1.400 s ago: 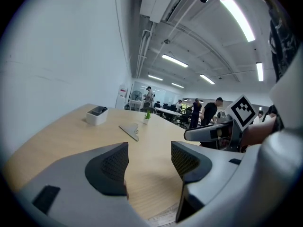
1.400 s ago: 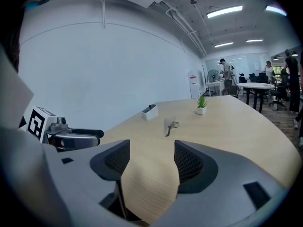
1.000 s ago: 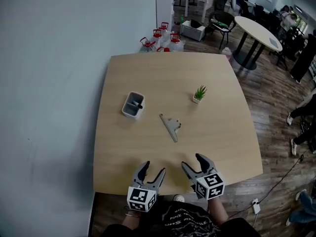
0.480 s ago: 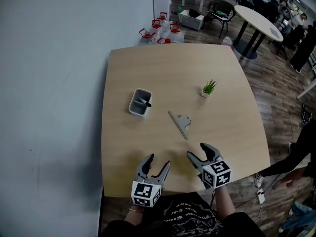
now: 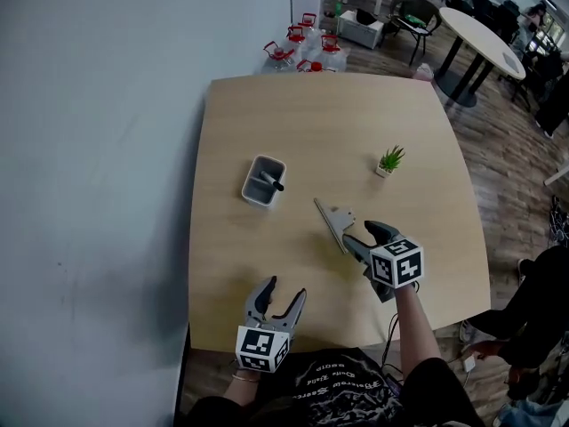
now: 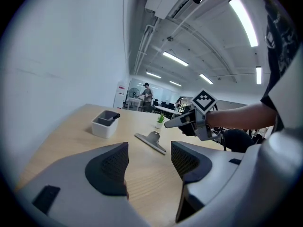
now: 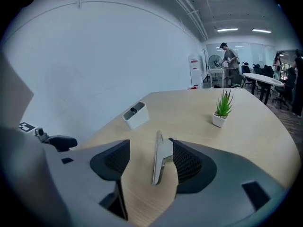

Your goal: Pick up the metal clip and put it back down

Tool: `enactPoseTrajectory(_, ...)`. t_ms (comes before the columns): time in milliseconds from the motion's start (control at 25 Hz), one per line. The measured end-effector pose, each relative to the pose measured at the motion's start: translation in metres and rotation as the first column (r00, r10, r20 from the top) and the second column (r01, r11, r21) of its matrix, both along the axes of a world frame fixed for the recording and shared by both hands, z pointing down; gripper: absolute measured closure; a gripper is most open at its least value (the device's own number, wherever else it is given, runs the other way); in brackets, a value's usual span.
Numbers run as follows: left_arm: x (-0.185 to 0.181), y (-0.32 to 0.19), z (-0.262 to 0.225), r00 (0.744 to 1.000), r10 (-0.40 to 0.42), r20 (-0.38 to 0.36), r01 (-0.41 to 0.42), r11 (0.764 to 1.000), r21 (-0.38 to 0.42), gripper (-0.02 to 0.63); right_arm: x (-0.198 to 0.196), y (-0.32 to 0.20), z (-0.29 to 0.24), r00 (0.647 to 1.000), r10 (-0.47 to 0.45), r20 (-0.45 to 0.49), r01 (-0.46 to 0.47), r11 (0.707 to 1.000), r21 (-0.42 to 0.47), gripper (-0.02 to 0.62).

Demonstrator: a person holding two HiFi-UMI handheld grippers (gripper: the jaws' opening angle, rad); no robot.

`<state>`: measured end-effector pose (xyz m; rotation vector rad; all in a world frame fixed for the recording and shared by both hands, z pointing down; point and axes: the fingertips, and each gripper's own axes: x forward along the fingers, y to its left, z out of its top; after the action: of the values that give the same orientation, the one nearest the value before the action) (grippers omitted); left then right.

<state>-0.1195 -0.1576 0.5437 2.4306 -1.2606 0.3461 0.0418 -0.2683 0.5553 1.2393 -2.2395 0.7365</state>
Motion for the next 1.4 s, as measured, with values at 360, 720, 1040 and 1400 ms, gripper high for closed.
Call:
enactPoseTrajectory(360,-0.008,-0.003,0.007,0.998,-0.049,0.027,0.050,0.999,-0.022,0.333,-0.003,-0.056,0.051,0.999,-0.017,-0.037,0.012,0.992,-0.128,0.296)
enactPoseTrajectory(720,-0.011,-0.007,0.009,0.994,-0.085,0.064,0.088,0.995,-0.037,0.333,-0.001,-0.064,0.103,0.995,-0.076,-0.065,0.053,0.952,-0.303,0.296)
enactPoseTrajectory(1040,-0.012,-0.006,0.011,0.992,-0.099,0.079,0.102,0.994,-0.046,0.333,-0.015,-0.064,0.107,0.986,-0.141,-0.086,0.107,0.944,-0.311,0.438)
enactPoseTrajectory(1400,-0.011,-0.002,0.010,0.992,-0.104,0.070,0.107,0.993,-0.051,0.333,-0.019,-0.070,0.094,0.985,-0.122,-0.126,0.089,0.967,-0.239,0.480)
